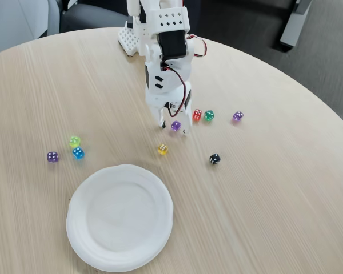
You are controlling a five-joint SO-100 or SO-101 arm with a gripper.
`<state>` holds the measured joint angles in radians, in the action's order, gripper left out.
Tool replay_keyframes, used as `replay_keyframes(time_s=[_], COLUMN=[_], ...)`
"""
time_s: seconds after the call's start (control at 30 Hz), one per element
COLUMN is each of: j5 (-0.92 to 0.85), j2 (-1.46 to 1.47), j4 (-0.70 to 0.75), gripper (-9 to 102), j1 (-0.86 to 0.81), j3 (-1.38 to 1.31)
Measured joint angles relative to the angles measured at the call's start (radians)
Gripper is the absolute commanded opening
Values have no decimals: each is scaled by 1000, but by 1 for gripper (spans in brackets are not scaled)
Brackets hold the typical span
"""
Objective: Pick a purple dice and put it in the plate.
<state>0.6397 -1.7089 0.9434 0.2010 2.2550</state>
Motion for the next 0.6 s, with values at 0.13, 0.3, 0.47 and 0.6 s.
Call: replay_keyframes(time_s=[0.13,0.3,0.47,0.6], j5=[-41,-58,-74,-78], j2=[0,0,0,0], j4=[-3,-14,-15,-15], gripper=[15,12,10,8], j1=[0,0,0,0], j3=[0,0,0,0])
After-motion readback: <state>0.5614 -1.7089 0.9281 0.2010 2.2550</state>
